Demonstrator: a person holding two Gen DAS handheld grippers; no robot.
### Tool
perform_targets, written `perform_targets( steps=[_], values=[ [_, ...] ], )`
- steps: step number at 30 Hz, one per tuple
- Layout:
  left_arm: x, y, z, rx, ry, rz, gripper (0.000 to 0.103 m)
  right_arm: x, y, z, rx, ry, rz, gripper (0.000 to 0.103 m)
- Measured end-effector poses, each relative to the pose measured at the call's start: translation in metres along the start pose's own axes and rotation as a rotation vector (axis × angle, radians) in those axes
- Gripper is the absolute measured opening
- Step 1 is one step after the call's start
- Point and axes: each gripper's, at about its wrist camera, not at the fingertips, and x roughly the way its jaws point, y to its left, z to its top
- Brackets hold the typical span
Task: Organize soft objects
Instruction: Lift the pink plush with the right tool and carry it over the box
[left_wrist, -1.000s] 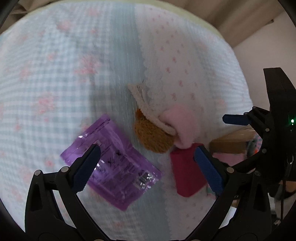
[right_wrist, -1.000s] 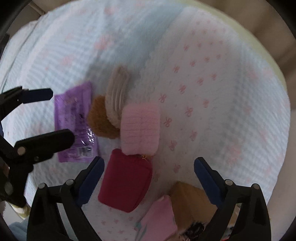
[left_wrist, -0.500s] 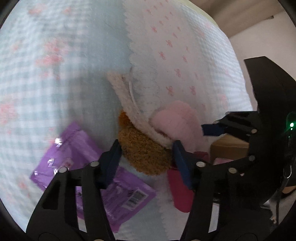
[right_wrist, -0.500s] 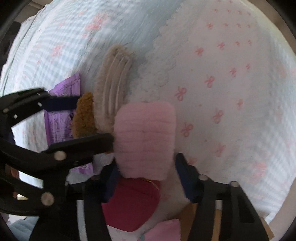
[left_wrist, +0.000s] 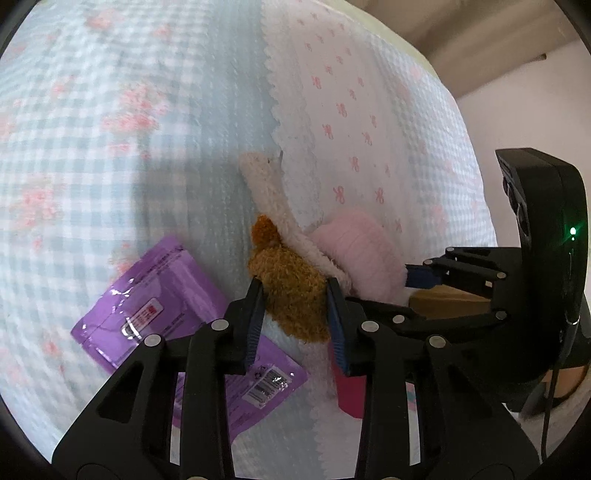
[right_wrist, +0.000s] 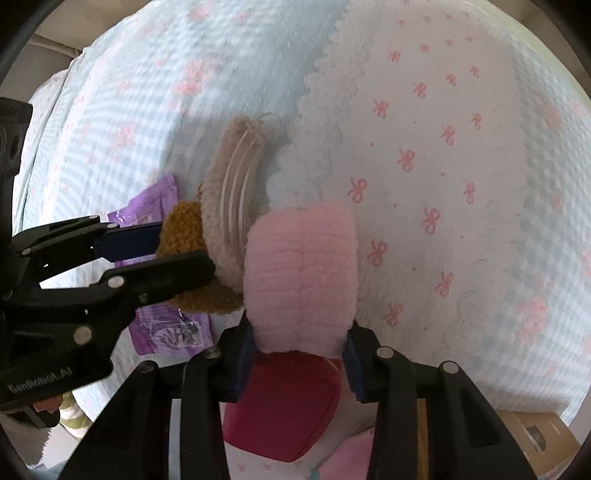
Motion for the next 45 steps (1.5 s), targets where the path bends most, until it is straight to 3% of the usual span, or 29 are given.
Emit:
perform_targets(
  steps=[12, 19, 32, 38, 45],
  values=[
    [-0.085, -0.006, -0.023, -0.012, -0.133, 0.010, 0.028, -0.069, 0.004, -0.039, 0.041, -0.139, -0.010, 0.038],
    [-0.149, -0.041, -0.048, 0.013, -0.233, 0.038, 0.028, -0.138, 0.026, -0.077, 0.072, -0.259, -0.014, 0.038],
    [-0.279, -0.114, -0.137, 0.048, -0.382, 0.083, 0.028, -0.251, 0.070, -0.180, 0.130, -0.454, -0.029, 0.038],
    [-0.303, -0.162, -0.174, 0.062, -0.425, 0.089, 0.028, -0.278, 0.058, -0.234, 0.161, -0.494, -0.037, 0.038],
    [-0.292, -0.227, -0.192, 0.093, -0.451, 0.069, 0.028, -0.298, 0.015, -0.285, 0.205, -0.526, -0.055, 0.038]
  ],
)
